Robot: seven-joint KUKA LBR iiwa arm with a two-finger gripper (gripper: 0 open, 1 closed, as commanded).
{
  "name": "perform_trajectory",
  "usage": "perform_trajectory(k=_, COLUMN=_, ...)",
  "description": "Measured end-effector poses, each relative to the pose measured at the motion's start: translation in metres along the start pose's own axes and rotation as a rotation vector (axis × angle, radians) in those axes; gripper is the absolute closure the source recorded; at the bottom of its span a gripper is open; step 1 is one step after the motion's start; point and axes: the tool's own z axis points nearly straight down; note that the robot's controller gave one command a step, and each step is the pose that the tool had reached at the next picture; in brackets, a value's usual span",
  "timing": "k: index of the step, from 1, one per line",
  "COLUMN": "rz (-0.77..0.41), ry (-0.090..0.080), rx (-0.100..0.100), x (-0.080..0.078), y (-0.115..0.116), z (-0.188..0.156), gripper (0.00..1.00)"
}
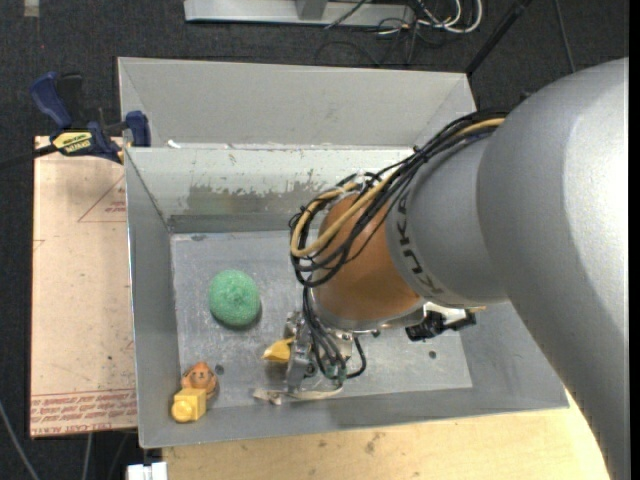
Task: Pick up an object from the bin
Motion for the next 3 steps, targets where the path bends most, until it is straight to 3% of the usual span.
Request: perform_trajectory(k=3, rz=0.0, ry=-0.001, rx=0.0, x=0.0, y=0.0, z=-0.028, gripper=1.0)
